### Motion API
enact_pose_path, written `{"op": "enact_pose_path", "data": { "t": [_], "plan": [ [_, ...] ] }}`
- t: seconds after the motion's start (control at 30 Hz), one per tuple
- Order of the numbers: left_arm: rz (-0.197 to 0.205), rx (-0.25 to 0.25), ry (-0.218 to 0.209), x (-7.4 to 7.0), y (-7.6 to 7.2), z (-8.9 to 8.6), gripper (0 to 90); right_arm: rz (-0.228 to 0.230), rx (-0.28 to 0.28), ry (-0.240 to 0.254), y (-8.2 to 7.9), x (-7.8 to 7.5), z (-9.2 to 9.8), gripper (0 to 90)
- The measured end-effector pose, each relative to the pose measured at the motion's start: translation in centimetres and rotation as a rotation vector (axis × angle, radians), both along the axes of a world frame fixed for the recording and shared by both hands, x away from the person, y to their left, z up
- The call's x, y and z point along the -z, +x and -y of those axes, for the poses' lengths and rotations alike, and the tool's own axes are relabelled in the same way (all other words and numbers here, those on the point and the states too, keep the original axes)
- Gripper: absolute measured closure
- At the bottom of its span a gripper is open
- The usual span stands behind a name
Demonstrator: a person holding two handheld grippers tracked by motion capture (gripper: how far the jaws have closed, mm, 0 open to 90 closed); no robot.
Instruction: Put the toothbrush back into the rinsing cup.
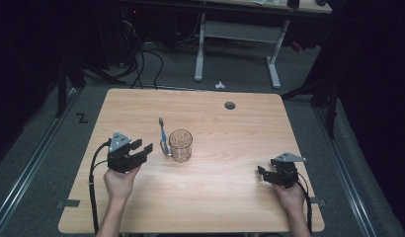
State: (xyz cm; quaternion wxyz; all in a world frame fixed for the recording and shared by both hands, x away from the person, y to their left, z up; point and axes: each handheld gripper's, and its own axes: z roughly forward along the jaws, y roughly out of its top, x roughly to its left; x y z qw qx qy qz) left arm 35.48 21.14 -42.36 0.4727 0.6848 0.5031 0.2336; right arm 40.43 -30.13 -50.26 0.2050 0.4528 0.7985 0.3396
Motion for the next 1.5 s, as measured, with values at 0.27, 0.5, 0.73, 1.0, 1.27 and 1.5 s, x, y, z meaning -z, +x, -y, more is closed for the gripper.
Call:
{"op": "enact_pose_path", "data": {
  "t": [0.27, 0.5, 0.73, 1.0, 1.27, 1.5],
  "plan": [
    [-0.009, -0.004, -0.004, 0.3, -0.3, -0.3, 52.3, 0.0, 0.0, 0.0, 0.0, 0.0, 0.0, 34.6],
    [-0.016, -0.008, -0.011, 0.9, -0.6, -0.4, 52.2, 0.0, 0.0, 0.0, 0.0, 0.0, 0.0, 34.6],
    [-0.028, -0.02, -0.01, 1.7, -1.1, -0.7, 52.2, 0.0, 0.0, 0.0, 0.0, 0.0, 0.0, 34.7],
    [-0.046, -0.032, -0.02, 2.4, -1.6, -1.3, 52.1, 0.0, 0.001, 0.0, 0.0, 0.0, 0.0, 34.7],
    [-0.06, -0.043, -0.027, 3.0, -2.0, -1.5, 52.0, 0.0, 0.001, 0.0, 0.0, 0.0, 0.0, 34.7],
    [-0.067, -0.053, -0.037, 3.4, -2.2, -1.8, 52.0, 0.001, 0.001, 0.0, 0.0, 0.0, 0.0, 34.7]
  ]
}}
